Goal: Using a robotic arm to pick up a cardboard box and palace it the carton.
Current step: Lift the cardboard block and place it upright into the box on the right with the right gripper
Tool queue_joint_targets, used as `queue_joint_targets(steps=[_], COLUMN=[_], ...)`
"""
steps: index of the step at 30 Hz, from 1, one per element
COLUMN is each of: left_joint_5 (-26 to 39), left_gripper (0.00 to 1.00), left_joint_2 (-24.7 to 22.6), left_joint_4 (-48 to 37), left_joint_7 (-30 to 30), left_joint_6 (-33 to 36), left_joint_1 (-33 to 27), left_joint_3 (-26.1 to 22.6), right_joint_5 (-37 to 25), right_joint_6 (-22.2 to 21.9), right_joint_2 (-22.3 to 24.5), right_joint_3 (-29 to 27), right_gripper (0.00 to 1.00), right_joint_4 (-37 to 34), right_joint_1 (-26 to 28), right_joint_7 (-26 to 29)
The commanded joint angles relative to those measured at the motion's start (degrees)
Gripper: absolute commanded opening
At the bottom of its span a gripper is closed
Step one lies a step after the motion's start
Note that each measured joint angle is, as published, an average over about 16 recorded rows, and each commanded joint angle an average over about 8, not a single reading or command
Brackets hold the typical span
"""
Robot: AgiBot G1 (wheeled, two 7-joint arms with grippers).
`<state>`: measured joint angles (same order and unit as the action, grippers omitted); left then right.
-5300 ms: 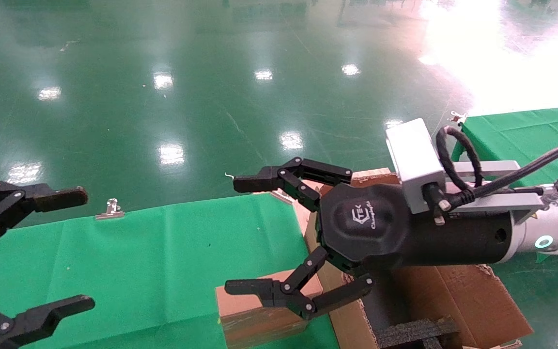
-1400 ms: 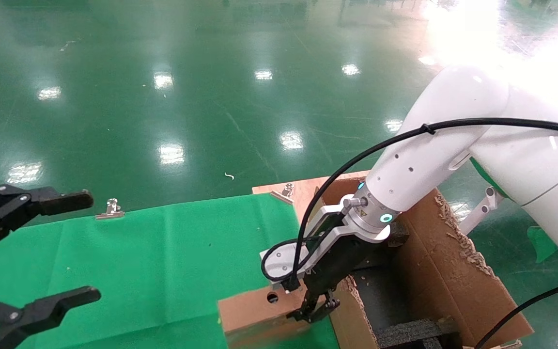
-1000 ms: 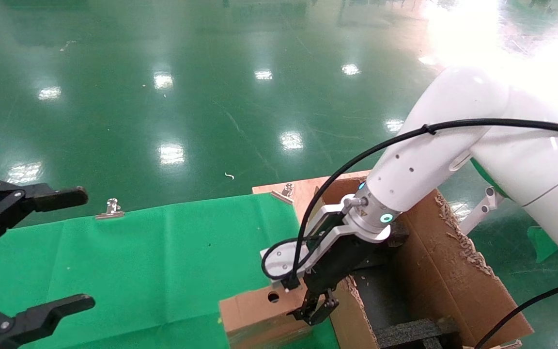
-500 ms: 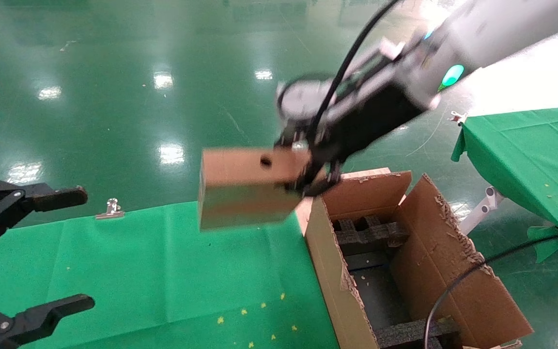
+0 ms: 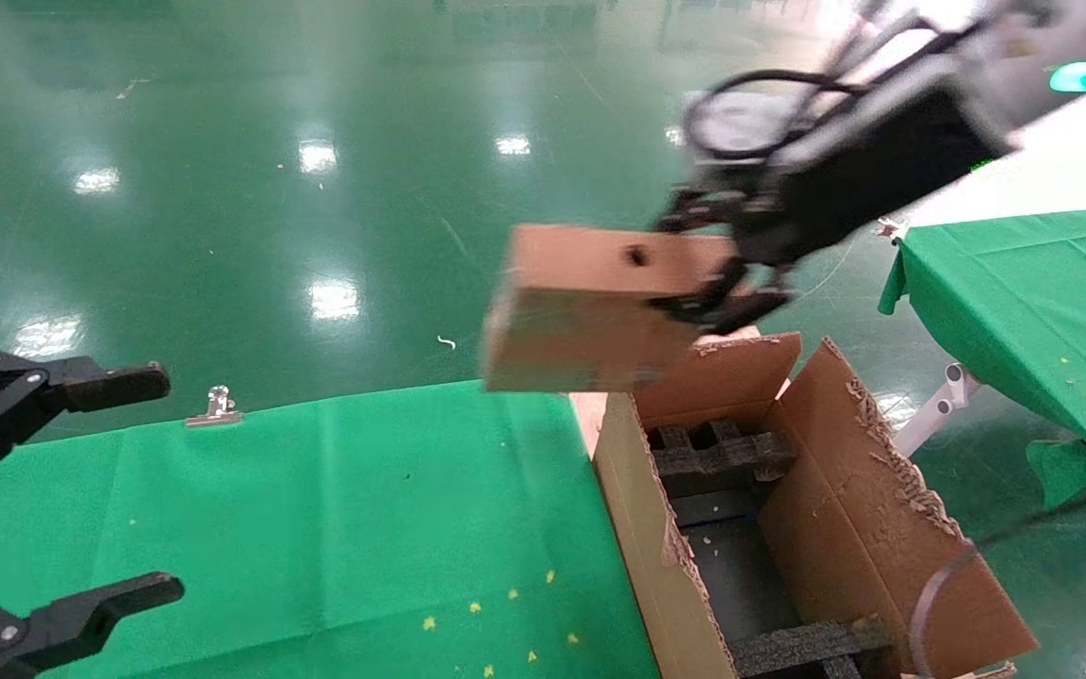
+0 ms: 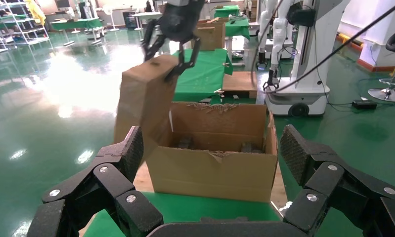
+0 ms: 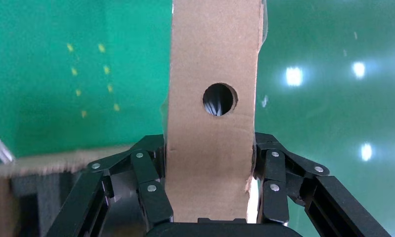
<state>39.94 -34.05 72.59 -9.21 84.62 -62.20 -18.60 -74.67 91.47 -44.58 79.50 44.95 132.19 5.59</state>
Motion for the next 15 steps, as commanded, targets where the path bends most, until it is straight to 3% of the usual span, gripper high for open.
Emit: queue_joint_targets(steps=[1, 9, 15], left_joint_5=[0.00, -0.01, -0.01], left_gripper=[1.00, 1.00, 1.00], left_joint_2=[0.00, 0.00, 0.01], left_joint_4=[0.00, 0.00, 0.00], left_joint_7=[0.00, 0.01, 0.01], left_joint_6=[0.00, 0.00, -0.01], left_joint_1=[0.00, 0.00, 0.00], left_joint_3=[0.00, -0.01, -0.02], right_joint_5=[0.12, -1.02, -1.85], right_joint_6=[0.08, -0.13, -0.68], right_joint_2=[2.32, 14.28, 20.53], right_joint_3=[2.07, 11.53, 16.34], right_gripper=[0.00, 0.00, 0.00], right_joint_4=[0.24, 5.69, 9.77], right_joint_1=[1.42, 6.94, 8.80], right_joint_7=[0.21, 3.96, 7.31])
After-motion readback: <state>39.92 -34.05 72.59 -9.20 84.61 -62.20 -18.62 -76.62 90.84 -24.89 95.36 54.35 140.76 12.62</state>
